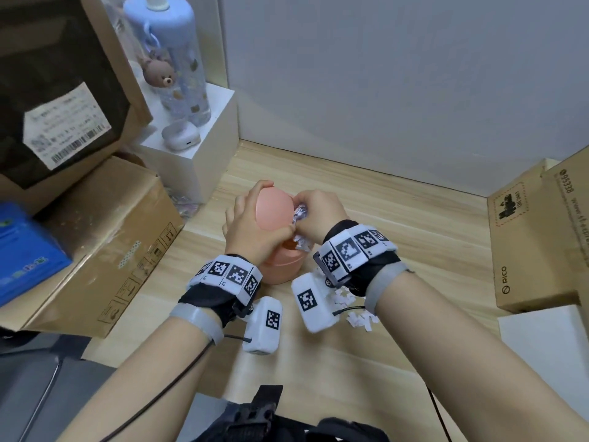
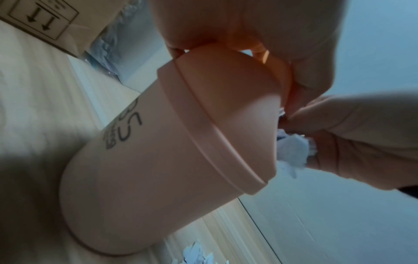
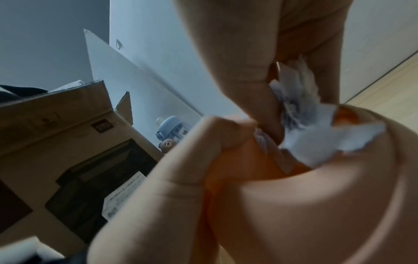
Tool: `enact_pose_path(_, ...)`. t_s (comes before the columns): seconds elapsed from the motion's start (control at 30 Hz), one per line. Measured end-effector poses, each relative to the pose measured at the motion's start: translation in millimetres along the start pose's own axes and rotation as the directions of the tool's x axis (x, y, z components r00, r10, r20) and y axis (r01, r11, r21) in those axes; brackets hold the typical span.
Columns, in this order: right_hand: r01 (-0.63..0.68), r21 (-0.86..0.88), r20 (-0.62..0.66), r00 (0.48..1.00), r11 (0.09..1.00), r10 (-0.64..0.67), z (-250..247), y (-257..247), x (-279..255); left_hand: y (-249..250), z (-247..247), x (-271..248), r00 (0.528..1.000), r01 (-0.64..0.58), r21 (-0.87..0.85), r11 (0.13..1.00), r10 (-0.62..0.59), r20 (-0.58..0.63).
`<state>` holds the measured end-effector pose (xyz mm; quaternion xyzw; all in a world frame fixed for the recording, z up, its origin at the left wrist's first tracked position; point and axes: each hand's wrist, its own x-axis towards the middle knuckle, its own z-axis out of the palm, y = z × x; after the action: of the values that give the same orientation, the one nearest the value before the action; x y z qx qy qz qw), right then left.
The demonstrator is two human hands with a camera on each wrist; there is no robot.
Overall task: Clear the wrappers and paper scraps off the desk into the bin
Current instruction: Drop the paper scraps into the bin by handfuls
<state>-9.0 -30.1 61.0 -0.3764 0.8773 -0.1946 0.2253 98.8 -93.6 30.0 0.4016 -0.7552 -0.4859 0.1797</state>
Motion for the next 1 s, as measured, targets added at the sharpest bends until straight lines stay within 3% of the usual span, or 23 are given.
enact_pose_path(0.13,0.042,0.074,0.063,0.997,0.996,-0.047,-8,6,-4,0,-1,1,1.000,0.001,0.008,1.000,-0.001,0.004)
enact_pose_path(0.27,0.117,0.151,0.053,0.991,0.982,-0.126,-24,8,-14,0,-1,1,1.000,-0.004,0.005,1.000,0.004,0.001)
enact_pose_path(0.47,0.128,0.230,0.055,0.988,0.965,-0.144,-35,15,-22,1,-1,-1,1.000,-0.002,-0.006,1.000,0.002,0.000)
enact_pose_path(0.6,0.189,0.099,0.080,0.977,0.977,-0.197,-28,25,-25,1,-2,-2,1.000,-0.016,-0.006,1.000,0.016,-0.001)
enact_pose_path(0.67,0.252,-0.050,0.145,0.959,0.966,-0.242,-21,30,-26,1,-2,-2,1.000,-0.019,-0.013,1.000,0.018,-0.006)
enact_pose_path(0.77,0.340,-0.328,0.281,0.926,0.881,-0.253,-9,36,-26,1,-1,-2,1.000,-0.012,-0.016,1.000,0.011,-0.009)
enact_pose_path(0.83,0.373,-0.389,0.307,0.915,0.843,-0.263,-4,40,-27,-1,-1,-3,1.000,-0.013,-0.016,1.000,0.013,-0.003)
enact_pose_path(0.9,0.393,-0.327,0.282,0.909,0.859,-0.308,-4,44,-28,-3,-3,-2,0.999,-0.041,-0.007,0.999,0.041,0.005)
enact_pose_path(1.0,0.350,-0.098,0.088,0.935,0.932,-0.342,-11,59,-27,-1,-4,6,0.999,-0.034,0.016,0.999,0.035,-0.036)
